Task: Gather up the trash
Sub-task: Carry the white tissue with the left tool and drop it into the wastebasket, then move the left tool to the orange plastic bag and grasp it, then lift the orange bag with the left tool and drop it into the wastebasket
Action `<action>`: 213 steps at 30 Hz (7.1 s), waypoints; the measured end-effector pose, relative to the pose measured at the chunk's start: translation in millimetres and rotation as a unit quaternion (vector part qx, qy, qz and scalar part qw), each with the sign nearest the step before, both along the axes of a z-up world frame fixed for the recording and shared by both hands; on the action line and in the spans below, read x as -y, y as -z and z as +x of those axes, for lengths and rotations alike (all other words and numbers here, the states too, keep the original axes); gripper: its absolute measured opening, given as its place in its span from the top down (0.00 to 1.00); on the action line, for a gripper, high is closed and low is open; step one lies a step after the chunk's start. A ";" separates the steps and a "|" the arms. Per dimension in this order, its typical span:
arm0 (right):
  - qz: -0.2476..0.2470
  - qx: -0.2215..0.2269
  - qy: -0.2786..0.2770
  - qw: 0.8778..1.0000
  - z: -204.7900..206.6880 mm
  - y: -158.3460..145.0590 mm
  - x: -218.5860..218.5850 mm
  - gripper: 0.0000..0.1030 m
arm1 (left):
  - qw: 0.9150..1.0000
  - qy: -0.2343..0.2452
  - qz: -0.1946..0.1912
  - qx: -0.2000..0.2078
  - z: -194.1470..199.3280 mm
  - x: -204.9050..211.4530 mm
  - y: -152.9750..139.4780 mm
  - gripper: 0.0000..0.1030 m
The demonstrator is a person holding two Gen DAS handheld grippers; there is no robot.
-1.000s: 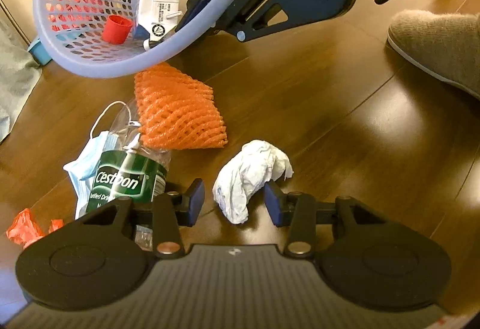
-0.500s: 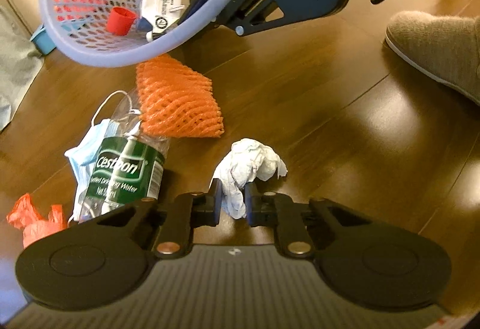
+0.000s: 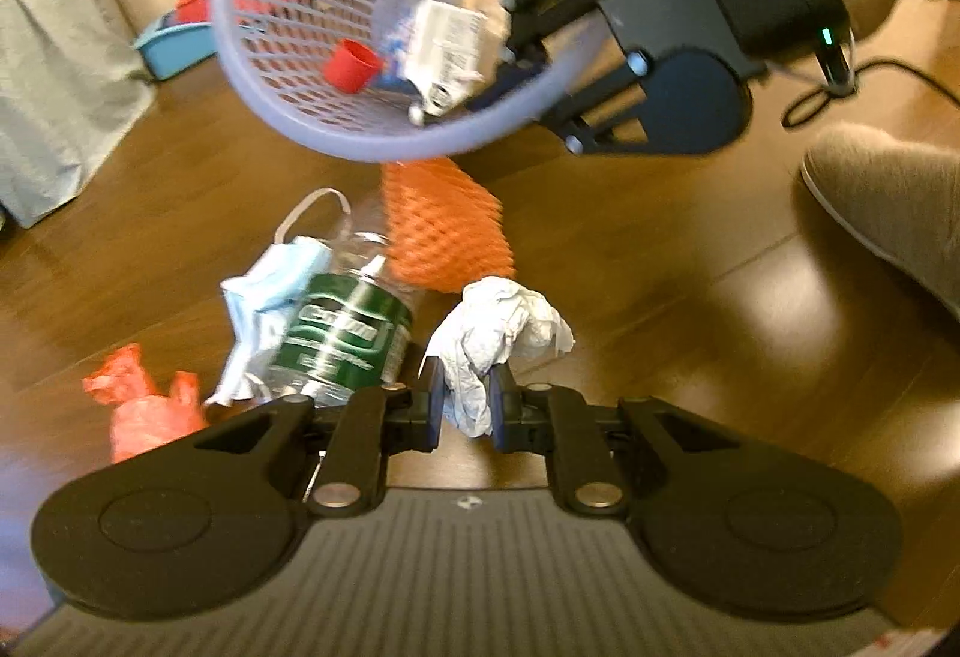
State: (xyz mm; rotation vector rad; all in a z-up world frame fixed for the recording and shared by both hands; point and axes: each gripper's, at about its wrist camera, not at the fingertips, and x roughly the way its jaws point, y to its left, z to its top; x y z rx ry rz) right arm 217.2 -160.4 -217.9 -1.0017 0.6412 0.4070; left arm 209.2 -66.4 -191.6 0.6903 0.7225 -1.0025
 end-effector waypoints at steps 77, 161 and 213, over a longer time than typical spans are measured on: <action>0.011 0.000 0.004 1.000 1.6 -2.2 2.9 0.97 | 0.970 -0.242 -0.004 0.014 65.8 -117.3 -12.9 0.54; 0.010 -0.002 0.001 1.000 -1.3 -0.8 4.1 0.96 | 0.961 -0.274 0.024 -0.027 144.0 -94.3 43.8 0.36; 0.016 -0.003 0.005 1.000 0.2 -0.6 4.1 0.96 | 0.976 -0.217 -0.021 -0.002 117.8 -73.2 -32.1 0.63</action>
